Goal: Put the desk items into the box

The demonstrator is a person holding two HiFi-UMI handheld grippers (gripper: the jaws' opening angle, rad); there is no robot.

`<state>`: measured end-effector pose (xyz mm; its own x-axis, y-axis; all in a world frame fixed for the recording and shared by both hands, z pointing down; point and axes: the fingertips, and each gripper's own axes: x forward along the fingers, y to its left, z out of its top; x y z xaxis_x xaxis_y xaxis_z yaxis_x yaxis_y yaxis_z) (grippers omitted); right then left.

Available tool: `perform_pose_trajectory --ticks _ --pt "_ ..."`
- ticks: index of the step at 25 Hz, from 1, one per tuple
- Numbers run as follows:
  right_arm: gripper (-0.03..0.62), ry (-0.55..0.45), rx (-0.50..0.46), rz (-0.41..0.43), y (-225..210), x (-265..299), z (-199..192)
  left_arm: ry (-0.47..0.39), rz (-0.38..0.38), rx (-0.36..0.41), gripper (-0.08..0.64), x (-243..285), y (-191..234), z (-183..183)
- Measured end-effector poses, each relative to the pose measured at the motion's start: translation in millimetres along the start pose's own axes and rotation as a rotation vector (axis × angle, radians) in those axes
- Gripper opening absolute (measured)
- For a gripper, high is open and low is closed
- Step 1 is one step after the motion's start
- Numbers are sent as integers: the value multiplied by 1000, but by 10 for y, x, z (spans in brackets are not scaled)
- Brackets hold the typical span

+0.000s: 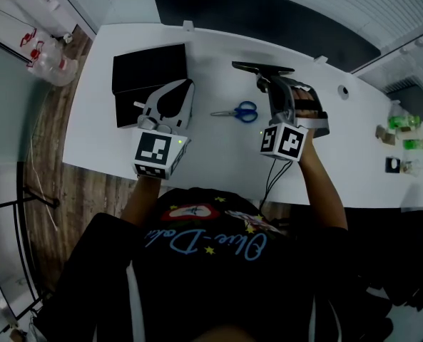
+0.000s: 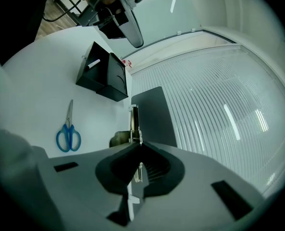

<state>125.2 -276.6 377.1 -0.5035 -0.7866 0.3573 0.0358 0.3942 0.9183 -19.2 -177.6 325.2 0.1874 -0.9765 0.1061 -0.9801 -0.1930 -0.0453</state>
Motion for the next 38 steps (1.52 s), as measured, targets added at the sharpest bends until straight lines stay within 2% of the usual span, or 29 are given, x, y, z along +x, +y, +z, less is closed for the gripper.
perform_pose_trajectory --ticks 22,38 --pt "15 -45 8 -44 -127 -281 -88 -7 18 43 6 -22 -215 69" --pt "15 -168 31 -32 13 -404 -16 26 124 66 6 -299 -400 -41"
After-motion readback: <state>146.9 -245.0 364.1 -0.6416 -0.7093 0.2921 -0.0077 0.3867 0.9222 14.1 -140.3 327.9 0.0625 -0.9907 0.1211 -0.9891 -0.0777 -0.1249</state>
